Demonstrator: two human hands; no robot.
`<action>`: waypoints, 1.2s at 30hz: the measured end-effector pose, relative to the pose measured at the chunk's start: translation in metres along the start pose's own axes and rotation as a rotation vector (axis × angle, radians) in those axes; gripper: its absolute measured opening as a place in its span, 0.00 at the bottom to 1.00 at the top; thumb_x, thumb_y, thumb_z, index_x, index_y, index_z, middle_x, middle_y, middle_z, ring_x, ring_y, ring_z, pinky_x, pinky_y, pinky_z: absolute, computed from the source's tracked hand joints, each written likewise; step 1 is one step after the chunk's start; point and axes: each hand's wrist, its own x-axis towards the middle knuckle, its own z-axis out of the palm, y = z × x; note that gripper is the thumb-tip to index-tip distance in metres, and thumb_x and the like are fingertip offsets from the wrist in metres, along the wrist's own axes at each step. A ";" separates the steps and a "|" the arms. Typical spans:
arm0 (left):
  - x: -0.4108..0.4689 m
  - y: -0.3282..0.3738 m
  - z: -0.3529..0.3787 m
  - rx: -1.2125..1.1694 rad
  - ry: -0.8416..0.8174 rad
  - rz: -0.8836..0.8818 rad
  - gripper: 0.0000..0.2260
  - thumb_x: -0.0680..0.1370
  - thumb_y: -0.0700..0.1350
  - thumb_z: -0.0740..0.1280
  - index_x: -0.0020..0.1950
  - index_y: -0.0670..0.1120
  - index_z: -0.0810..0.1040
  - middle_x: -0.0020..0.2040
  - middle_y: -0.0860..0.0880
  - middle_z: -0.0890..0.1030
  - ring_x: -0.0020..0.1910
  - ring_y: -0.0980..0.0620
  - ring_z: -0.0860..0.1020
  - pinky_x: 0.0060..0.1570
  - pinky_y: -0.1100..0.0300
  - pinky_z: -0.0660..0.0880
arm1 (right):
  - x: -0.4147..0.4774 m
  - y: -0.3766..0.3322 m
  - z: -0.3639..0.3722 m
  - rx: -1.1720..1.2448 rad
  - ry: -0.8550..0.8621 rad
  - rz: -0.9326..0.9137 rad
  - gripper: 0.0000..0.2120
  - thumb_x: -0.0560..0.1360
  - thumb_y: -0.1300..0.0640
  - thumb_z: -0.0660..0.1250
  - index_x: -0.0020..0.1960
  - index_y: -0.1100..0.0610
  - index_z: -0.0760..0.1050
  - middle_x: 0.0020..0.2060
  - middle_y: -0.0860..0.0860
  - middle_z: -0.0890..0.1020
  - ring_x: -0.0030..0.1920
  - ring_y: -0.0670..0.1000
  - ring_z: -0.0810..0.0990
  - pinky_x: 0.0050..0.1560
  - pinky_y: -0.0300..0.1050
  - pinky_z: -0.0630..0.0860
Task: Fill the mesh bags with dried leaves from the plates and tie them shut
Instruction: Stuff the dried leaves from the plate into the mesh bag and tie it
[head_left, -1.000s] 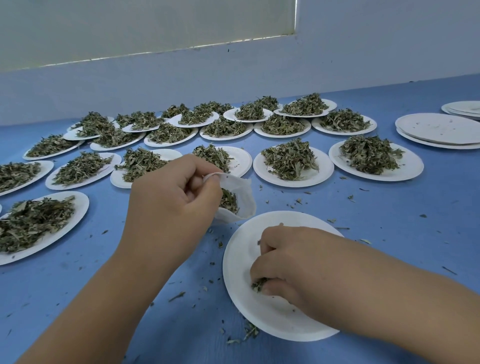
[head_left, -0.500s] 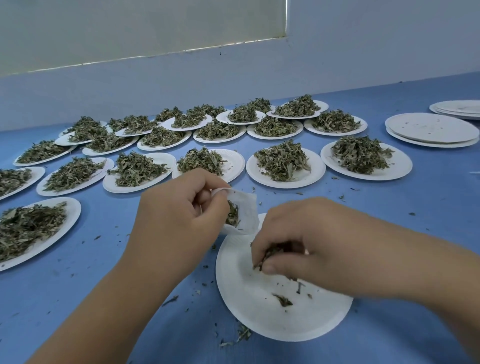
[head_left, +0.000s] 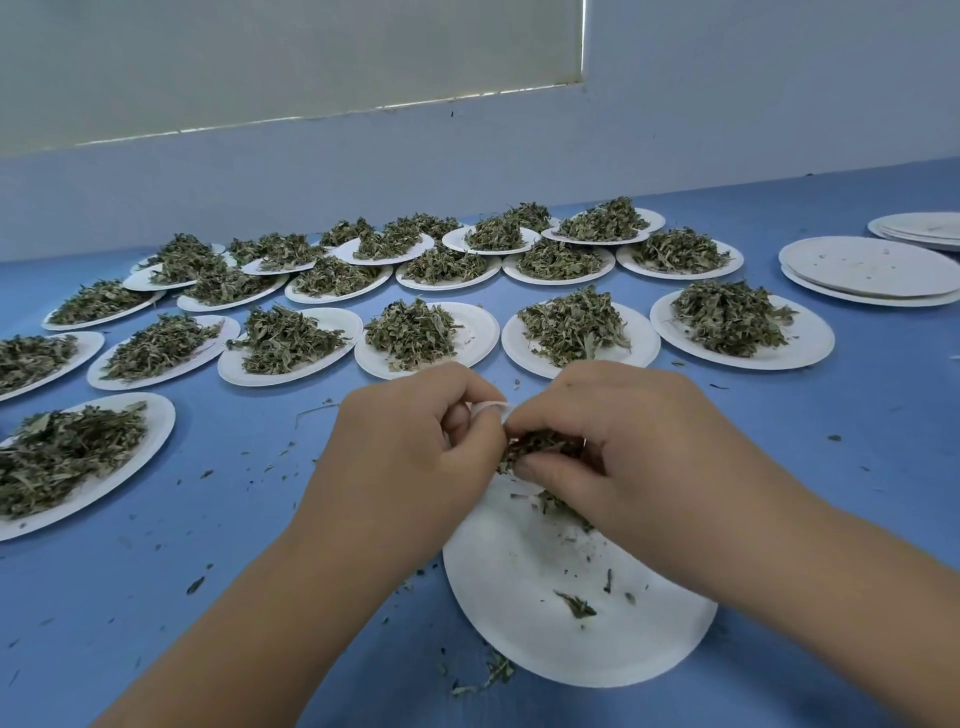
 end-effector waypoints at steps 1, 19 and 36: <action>0.000 0.000 0.000 0.003 -0.001 0.004 0.05 0.72 0.44 0.67 0.37 0.52 0.80 0.29 0.50 0.74 0.25 0.58 0.68 0.26 0.72 0.63 | 0.001 0.000 0.001 -0.018 0.015 0.014 0.10 0.73 0.51 0.70 0.54 0.43 0.80 0.42 0.42 0.77 0.44 0.41 0.72 0.45 0.36 0.69; 0.000 0.006 0.000 -0.057 0.023 -0.051 0.06 0.72 0.43 0.67 0.36 0.51 0.81 0.26 0.48 0.74 0.24 0.58 0.68 0.26 0.71 0.63 | 0.001 0.000 0.009 0.072 0.167 -0.097 0.04 0.71 0.61 0.73 0.43 0.53 0.82 0.41 0.46 0.78 0.42 0.46 0.78 0.43 0.45 0.76; 0.006 0.001 -0.011 -0.218 0.133 -0.161 0.08 0.74 0.41 0.67 0.36 0.51 0.81 0.27 0.45 0.74 0.23 0.59 0.66 0.22 0.72 0.62 | 0.004 0.012 -0.006 0.120 0.237 -0.105 0.08 0.71 0.49 0.68 0.51 0.46 0.78 0.42 0.40 0.77 0.41 0.43 0.76 0.43 0.34 0.72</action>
